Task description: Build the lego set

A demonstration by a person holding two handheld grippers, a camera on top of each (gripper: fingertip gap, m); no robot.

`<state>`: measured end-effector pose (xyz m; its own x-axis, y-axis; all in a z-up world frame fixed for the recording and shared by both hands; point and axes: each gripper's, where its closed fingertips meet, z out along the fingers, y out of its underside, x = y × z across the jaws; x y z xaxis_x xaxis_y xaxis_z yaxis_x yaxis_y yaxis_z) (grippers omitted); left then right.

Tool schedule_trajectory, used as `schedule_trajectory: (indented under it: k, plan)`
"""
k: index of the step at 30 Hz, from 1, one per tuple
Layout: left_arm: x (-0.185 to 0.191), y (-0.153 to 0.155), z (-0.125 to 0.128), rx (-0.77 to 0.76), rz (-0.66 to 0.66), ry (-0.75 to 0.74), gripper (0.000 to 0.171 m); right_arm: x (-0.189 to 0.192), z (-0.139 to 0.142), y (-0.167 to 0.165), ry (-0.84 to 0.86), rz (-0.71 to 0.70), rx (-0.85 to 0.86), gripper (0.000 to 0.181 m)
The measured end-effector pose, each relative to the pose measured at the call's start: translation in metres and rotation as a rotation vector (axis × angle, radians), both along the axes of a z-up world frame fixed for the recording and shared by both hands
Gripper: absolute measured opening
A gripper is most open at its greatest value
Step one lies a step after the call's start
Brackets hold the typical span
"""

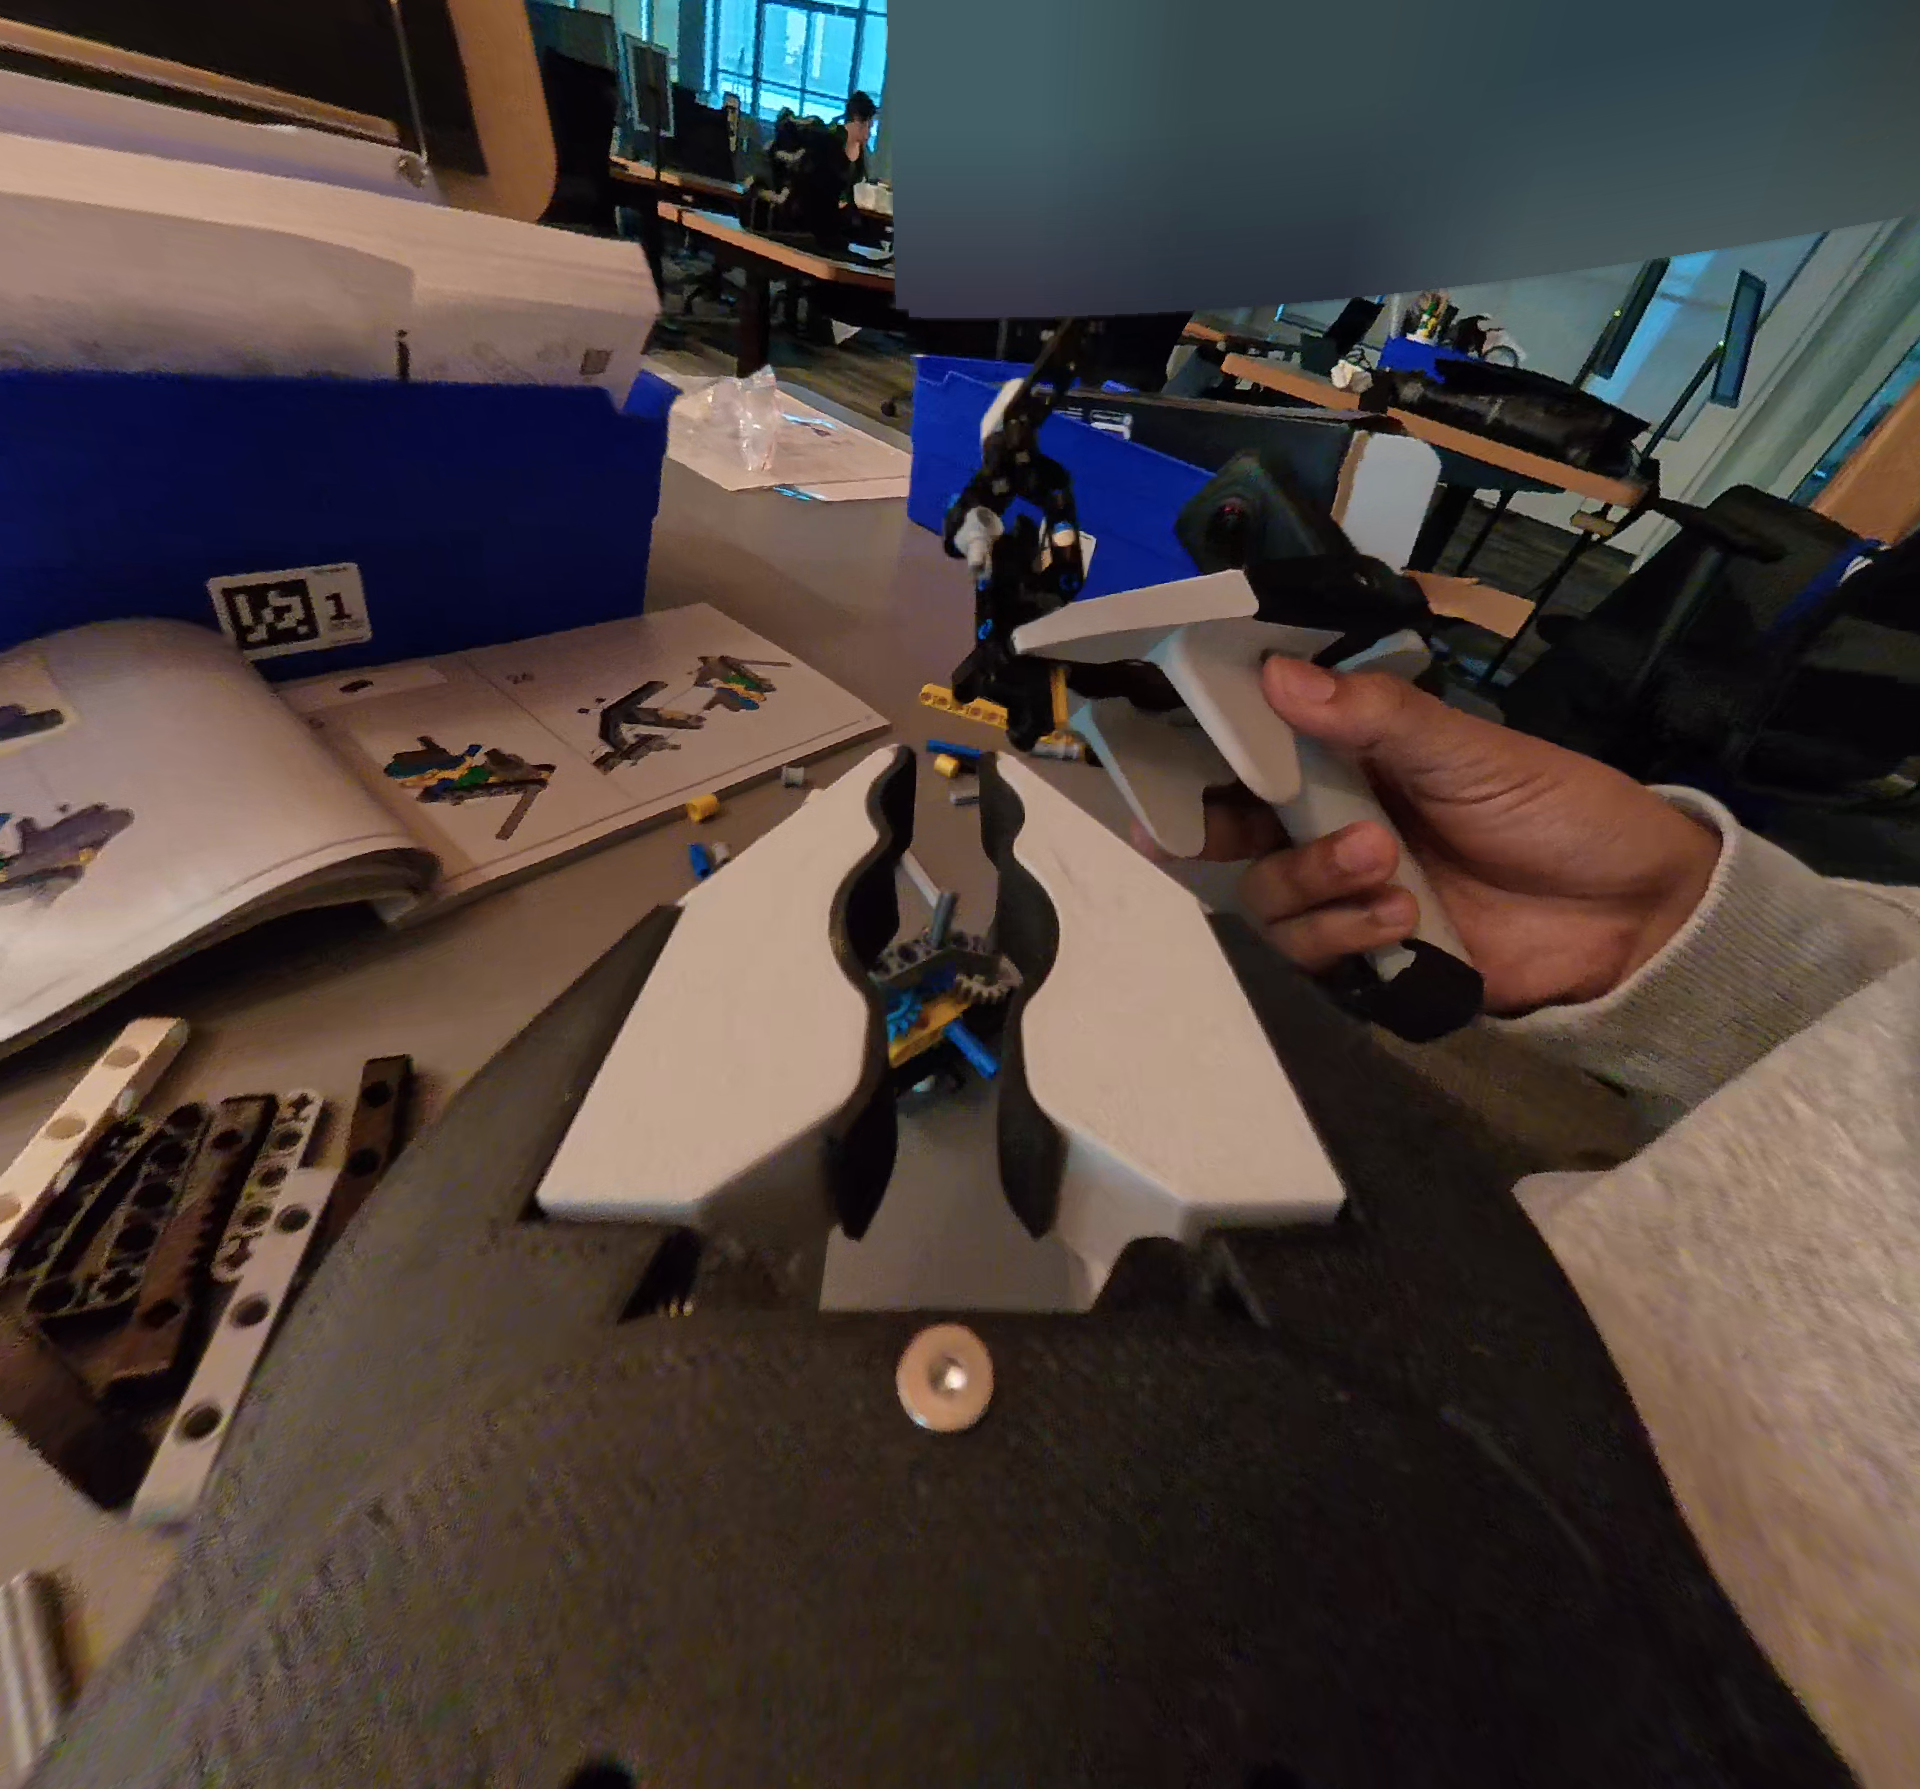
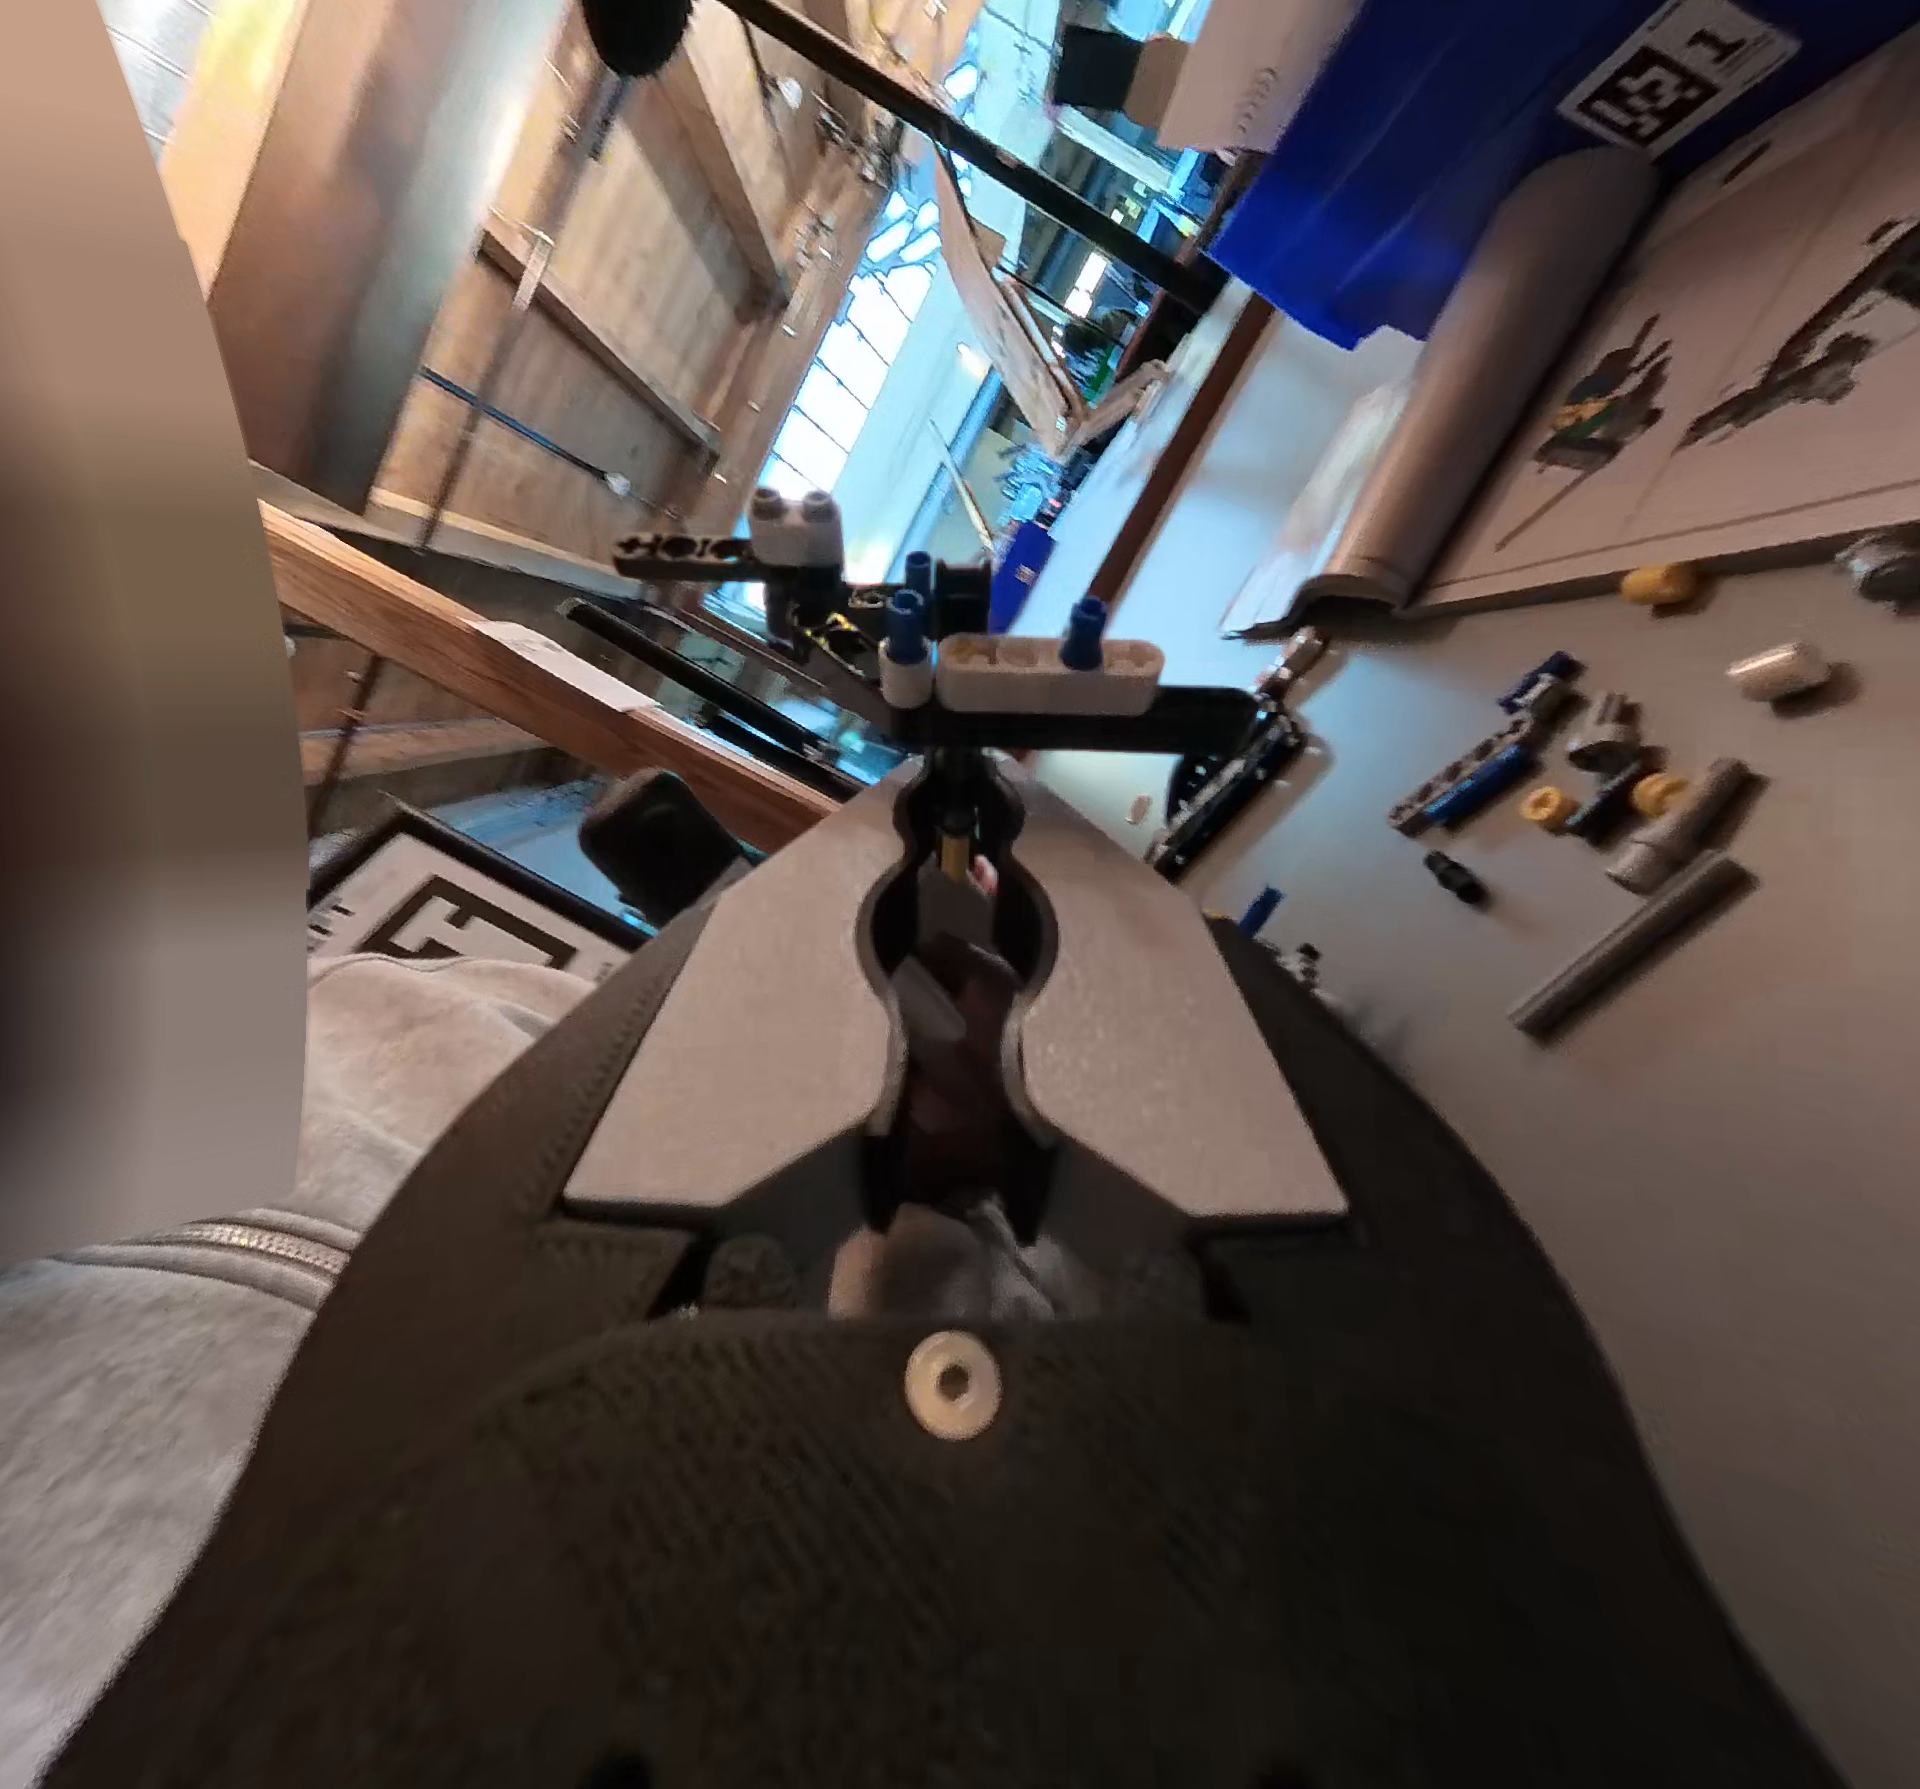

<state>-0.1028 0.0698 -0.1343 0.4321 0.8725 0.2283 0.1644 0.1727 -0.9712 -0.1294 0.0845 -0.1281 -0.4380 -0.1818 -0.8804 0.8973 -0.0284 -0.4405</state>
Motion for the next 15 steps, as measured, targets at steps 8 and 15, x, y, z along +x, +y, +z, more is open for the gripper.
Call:
schedule_trajectory:
  k: [8, 15]
  plan:
    - [0.009, -0.018, -0.013, 0.077, 0.006, -0.071, 0.008, -0.005, -0.007, -0.004, 0.046, 0.013, 0.12, 0.005]
    - [0.01, -0.022, -0.015, 0.116, -0.023, -0.106, 0.009, -0.003, -0.011, -0.011, 0.042, 0.032, 0.177, 0.005]
